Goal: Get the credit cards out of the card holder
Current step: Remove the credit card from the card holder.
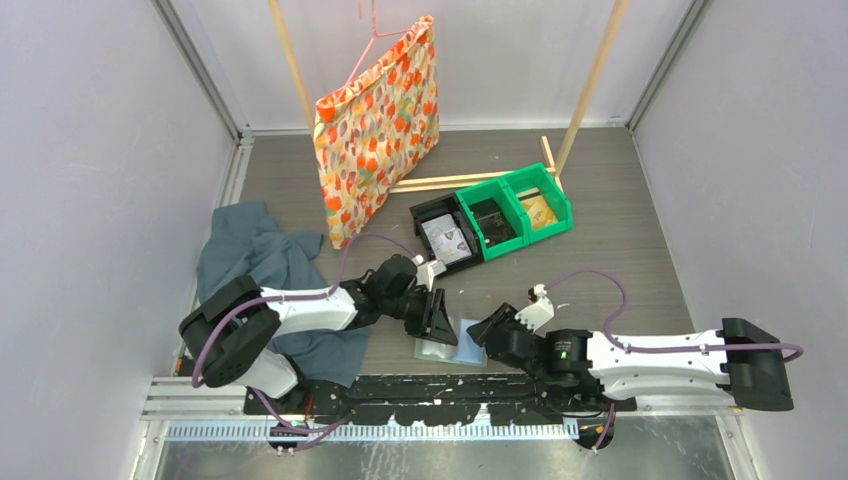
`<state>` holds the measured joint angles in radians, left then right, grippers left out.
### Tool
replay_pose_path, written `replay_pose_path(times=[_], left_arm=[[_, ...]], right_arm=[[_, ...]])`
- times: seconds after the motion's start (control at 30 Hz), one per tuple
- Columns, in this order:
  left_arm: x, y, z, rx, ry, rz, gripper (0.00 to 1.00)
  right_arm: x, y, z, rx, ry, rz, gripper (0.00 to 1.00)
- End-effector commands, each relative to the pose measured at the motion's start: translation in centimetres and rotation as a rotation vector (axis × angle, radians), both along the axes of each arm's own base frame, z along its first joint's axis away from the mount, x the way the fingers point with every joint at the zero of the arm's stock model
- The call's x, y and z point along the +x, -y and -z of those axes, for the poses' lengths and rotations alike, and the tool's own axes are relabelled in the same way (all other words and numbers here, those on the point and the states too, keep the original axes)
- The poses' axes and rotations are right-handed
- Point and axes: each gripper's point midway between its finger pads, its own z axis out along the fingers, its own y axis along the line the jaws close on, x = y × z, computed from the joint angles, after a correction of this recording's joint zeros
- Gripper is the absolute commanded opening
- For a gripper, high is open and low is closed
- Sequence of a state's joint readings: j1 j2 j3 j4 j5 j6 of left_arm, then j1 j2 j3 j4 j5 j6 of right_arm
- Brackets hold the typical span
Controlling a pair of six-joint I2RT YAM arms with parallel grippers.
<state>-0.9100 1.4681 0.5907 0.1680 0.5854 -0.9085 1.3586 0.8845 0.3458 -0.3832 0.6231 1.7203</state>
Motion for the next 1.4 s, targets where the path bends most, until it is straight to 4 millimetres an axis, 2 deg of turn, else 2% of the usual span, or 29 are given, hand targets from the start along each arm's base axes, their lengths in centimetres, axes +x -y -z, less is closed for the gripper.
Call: replay_pose_path(times=[0.0,0.47,0.63,0.8,1.0,1.23,1.37], left_arm=[[0.7,1.2,-1.4,-0.053,0.052,0.016,0.37],[0.8,0.6,-1.2,-0.028,0.069,0.002,0.36],[0.9,0.1,-0.7,0.005,0.078,-0.014,0.36],[1.1,-0.2,-0.5,0.018,0.084,-0.028,0.36],[1.7,-1.1,0.0,0.059,0.094,-0.055,0.36],[2.1,-1.9,1.0,0.091,0.075,-0.074,0.36],[2.2,-2.2,1.8,0.116,0.065,-0.082,0.35]], right_arm=[[0.7,-0.1,-0.4,0.012,0.031,0.038,0.48],[0.9,-0.4,-0.4,0.014,0.036,0.042,0.45],[1.1,0.7,-0.5,-0.003,0.034,0.077,0.43],[1.5,1.6,-1.7,-0.009,0.064,0.105,0.43],[1.8,0.9,-2.7,-0.017,0.088,0.088,0.43],[1.2,-1.3,-1.1,-0.01,0.054,0.03,0.45],[0.8,-1.5,0.3,0.007,0.028,0.025,0.46]])
